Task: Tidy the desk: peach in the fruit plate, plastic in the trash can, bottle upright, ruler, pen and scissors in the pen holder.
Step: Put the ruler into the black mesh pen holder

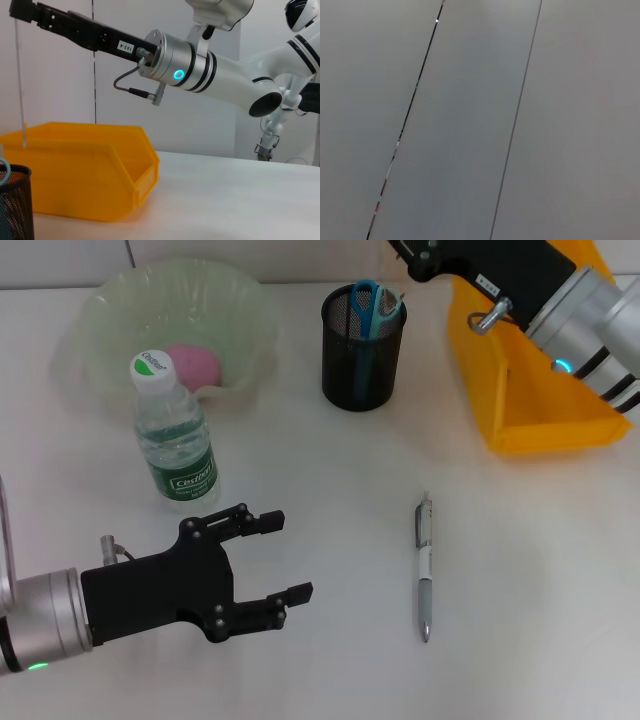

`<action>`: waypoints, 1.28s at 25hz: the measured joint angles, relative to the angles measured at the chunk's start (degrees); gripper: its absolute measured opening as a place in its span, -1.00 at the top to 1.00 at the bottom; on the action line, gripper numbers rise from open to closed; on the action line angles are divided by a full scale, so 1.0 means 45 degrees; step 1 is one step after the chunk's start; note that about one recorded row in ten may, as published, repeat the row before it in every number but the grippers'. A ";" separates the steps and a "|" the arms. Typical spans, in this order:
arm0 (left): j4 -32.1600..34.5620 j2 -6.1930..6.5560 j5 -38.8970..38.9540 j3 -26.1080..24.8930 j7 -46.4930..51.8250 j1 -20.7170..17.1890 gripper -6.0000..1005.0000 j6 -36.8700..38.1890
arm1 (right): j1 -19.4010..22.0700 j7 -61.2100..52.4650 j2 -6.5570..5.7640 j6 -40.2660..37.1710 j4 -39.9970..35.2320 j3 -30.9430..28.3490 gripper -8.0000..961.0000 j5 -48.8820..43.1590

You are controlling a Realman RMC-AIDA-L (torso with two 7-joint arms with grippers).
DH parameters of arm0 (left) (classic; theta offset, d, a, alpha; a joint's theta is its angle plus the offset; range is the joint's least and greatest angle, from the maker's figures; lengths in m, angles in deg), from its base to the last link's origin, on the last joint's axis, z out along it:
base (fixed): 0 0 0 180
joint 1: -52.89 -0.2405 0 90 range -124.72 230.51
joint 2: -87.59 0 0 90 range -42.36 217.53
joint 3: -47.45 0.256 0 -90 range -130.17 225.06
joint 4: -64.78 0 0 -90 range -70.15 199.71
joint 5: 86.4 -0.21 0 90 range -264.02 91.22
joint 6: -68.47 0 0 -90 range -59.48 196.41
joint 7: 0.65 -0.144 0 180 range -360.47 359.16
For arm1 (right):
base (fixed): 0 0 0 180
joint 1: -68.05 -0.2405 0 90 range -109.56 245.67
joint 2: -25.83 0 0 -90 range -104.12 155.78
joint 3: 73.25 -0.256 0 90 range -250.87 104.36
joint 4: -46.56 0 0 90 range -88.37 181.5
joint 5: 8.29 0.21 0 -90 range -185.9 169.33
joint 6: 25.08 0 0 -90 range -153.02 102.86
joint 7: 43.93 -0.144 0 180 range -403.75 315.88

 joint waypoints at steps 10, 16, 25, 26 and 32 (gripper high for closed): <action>0.0083 0.0009 0.0021 0.0000 0.0058 0.0031 -0.59 0.0007 | -0.0797 -0.0003 0.0001 0.0073 0.0966 0.0054 0.12 0.0063; 0.0087 -0.0012 0.0012 0.0000 0.0061 0.0037 -0.59 -0.0018 | -0.1148 0.0019 0.0000 0.0909 0.0984 0.0108 0.10 0.0079; -0.0010 -0.0022 0.0019 0.0000 -0.0013 0.0154 -0.59 -0.0013 | -0.1516 -0.0096 -0.0001 0.1833 0.1031 0.0625 0.09 0.0094; -0.0010 -0.0022 0.0019 0.0000 -0.0013 0.0154 -0.59 -0.0013 | -0.1516 -0.0096 -0.0001 0.1833 0.1031 0.0625 0.09 0.0094; -0.0020 -0.0043 0.0025 0.0000 -0.0043 0.0188 -0.59 -0.0035 | -0.1546 -0.0376 0.0000 0.1842 0.1097 0.1027 0.08 0.0095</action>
